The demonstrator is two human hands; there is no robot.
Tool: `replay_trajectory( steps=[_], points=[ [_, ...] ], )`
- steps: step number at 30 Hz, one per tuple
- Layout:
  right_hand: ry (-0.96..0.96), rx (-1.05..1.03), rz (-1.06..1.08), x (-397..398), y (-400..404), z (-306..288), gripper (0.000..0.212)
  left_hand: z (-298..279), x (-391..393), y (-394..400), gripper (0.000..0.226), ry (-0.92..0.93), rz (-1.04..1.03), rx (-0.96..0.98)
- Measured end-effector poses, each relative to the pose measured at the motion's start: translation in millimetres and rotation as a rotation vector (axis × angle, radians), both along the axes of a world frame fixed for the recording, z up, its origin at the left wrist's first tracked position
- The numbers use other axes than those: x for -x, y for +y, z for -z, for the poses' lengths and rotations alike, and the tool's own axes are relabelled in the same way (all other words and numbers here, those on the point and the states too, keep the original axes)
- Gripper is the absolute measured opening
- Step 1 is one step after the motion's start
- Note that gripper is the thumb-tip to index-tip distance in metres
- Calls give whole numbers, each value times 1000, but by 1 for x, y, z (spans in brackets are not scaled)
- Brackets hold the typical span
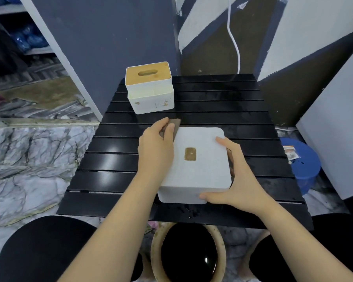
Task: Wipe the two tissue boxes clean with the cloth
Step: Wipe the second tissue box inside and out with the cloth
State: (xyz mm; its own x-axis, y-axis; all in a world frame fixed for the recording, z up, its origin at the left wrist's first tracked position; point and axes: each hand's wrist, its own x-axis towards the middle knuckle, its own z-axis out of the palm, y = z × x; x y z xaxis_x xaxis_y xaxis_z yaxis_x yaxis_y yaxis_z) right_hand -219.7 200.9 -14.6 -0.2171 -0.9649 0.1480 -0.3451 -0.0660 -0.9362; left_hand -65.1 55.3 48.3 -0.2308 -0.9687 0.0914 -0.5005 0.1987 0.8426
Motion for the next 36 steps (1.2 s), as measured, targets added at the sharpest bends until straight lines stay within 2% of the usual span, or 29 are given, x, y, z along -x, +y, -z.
replay_trajectory(
  steps=[5,7,10,16,18,20,23,26,30,33,36],
  points=[
    [10,25,9,-3,1,0,125,11,-9,40,45,-330,34,159],
    [13,30,12,-3,1,1,126,18,-17,56,41,-411,39,303],
    [-13,23,13,-5,1,1,127,27,-22,79,48,-475,69,500],
    [-77,33,10,-10,4,-5,122,26,9,95,51,-487,215,534],
    [-59,41,15,-10,4,-7,123,18,23,82,56,-482,284,478],
    [-68,40,12,-11,3,-8,127,12,35,66,51,-467,356,404],
    [-105,55,36,-12,2,-11,128,12,52,50,42,-472,391,404],
    [-100,61,44,-8,1,-8,116,13,62,38,45,-512,351,393],
    [17,-21,72,1,0,2,83,7,60,17,47,-555,250,347],
    [135,-29,268,6,-3,5,59,-2,45,-1,51,-593,305,328],
    [135,-15,508,4,-6,-3,37,-12,25,-22,52,-611,332,332]
  ],
)
